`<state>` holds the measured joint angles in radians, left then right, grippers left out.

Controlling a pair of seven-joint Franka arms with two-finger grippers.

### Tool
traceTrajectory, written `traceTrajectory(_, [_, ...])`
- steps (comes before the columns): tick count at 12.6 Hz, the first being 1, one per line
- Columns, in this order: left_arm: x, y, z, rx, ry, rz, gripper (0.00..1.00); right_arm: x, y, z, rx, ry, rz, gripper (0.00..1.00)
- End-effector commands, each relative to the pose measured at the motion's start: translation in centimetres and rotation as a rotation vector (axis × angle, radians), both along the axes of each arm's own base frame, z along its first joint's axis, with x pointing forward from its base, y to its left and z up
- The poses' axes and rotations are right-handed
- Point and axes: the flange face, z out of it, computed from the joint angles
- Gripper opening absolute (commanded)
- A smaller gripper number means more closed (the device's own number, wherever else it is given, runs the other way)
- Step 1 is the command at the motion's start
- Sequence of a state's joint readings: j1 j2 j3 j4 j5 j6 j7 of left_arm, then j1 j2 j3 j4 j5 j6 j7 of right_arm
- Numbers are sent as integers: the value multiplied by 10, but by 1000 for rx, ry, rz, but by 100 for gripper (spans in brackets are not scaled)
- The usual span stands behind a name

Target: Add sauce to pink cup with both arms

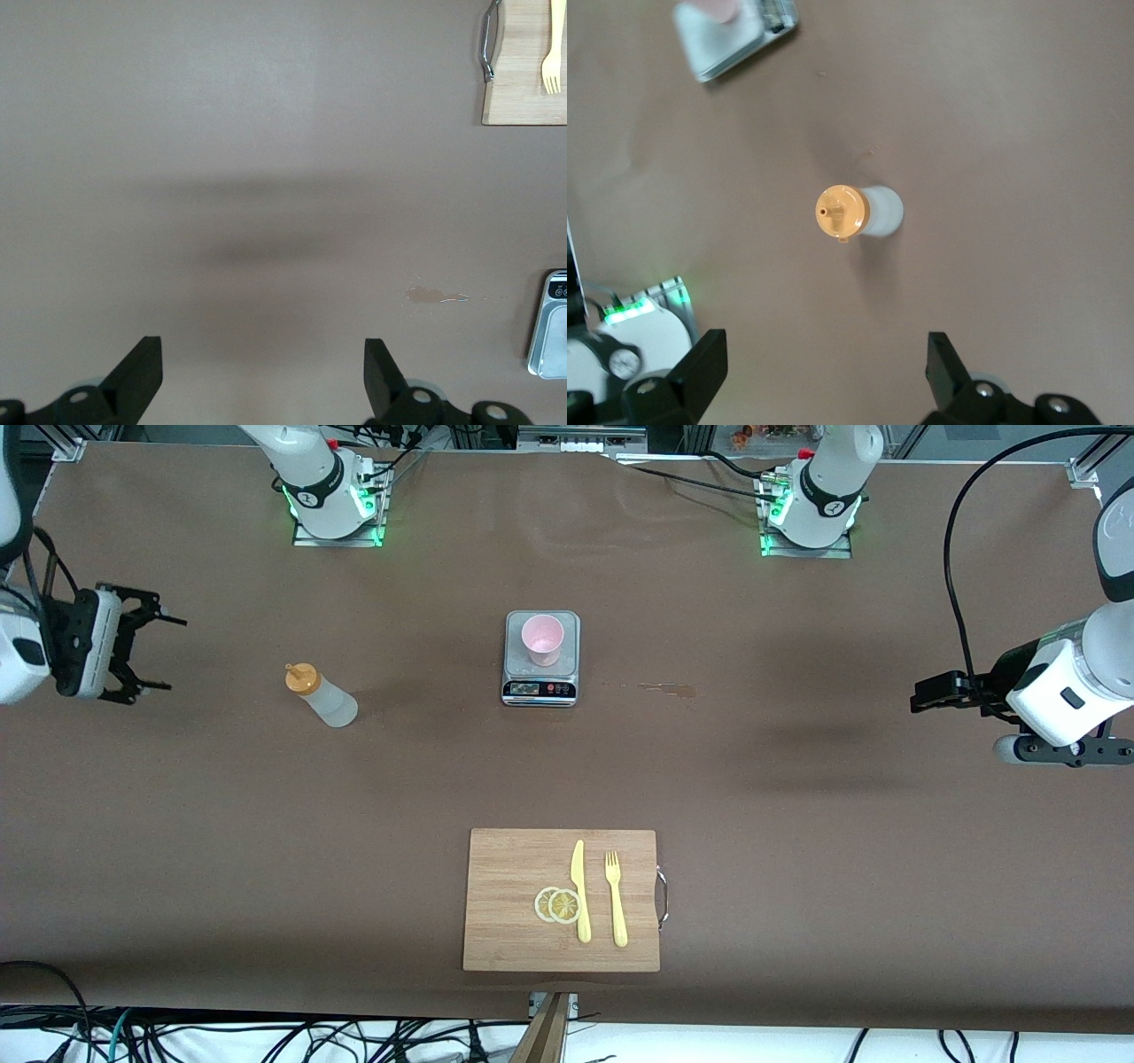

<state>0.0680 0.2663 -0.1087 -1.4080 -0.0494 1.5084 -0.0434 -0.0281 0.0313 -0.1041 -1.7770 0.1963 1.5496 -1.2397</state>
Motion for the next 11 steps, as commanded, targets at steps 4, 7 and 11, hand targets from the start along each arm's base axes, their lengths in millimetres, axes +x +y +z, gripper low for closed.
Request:
traceTrajectory(4, [-1,-3,7,-6,-6,-26,100,-45,73,67,-286,-5,-586,100])
traceTrajectory(7, [-1,-5,8,-8,-8,-27,100,-29,66,75,-314,-126,-614,100])
traceTrajectory(11, [-1,-7,8,-9,-8,-30,100,-38,71,78,-341,-75,-757,100])
